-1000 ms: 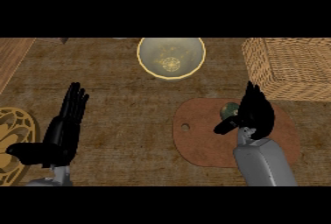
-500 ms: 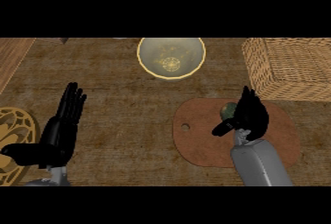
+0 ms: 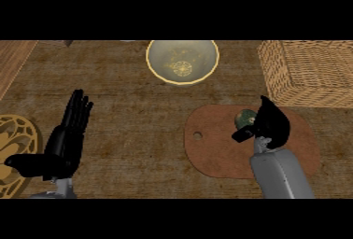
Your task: Pick the squash from the cutting board and place it in the basket
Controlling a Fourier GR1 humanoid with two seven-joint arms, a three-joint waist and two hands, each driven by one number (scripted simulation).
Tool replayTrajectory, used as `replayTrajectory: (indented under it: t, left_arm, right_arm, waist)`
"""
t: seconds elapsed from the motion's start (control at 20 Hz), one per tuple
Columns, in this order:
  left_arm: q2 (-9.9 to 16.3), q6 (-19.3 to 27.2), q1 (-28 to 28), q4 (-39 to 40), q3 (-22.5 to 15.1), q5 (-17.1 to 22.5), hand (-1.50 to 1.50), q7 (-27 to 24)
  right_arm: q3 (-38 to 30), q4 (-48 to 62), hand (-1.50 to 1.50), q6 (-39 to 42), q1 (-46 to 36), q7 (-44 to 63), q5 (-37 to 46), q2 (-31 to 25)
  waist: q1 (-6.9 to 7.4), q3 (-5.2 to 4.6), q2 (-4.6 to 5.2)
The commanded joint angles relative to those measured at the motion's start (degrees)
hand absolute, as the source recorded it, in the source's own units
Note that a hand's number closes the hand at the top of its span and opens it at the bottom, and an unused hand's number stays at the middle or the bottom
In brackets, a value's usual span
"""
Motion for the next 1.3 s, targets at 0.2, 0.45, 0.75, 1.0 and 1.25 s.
replayTrajectory:
  t: [0.2,0.45,0.75,1.0,1.25]
  left_arm:
    - [-1.19,0.13,-3.92,4.44,1.21,-1.38,0.00,-1.00]
    - [-2.15,-0.43,1.07,0.79,0.17,-2.18,0.00,-1.96]
    - [-1.76,-0.11,-2.69,-0.54,0.06,-1.74,0.00,3.24]
    - [-2.75,-1.13,0.38,0.65,-1.91,-2.79,0.00,-1.61]
    - [-3.98,0.45,-1.92,2.58,-1.39,-3.43,0.00,-1.08]
  right_arm:
    - [-1.05,6.92,1.50,5.23,-4.12,-5.06,-2.18,-2.99]
    - [3.90,0.88,1.50,7.17,-0.85,-0.57,2.16,-0.70]
    - [10.53,13.43,1.50,3.25,1.09,-26.81,-0.32,-5.65]
    - [12.01,19.49,1.50,2.59,-2.08,-44.65,-2.33,-11.25]
    - [10.47,27.21,1.50,-10.40,-4.62,-51.93,0.46,-9.47]
  waist:
    - [-0.06,0.01,0.09]
    - [-0.04,0.00,-0.04]
    - [1.38,0.17,0.54]
    - [2.42,0.14,0.87]
    - [0.97,0.09,0.47]
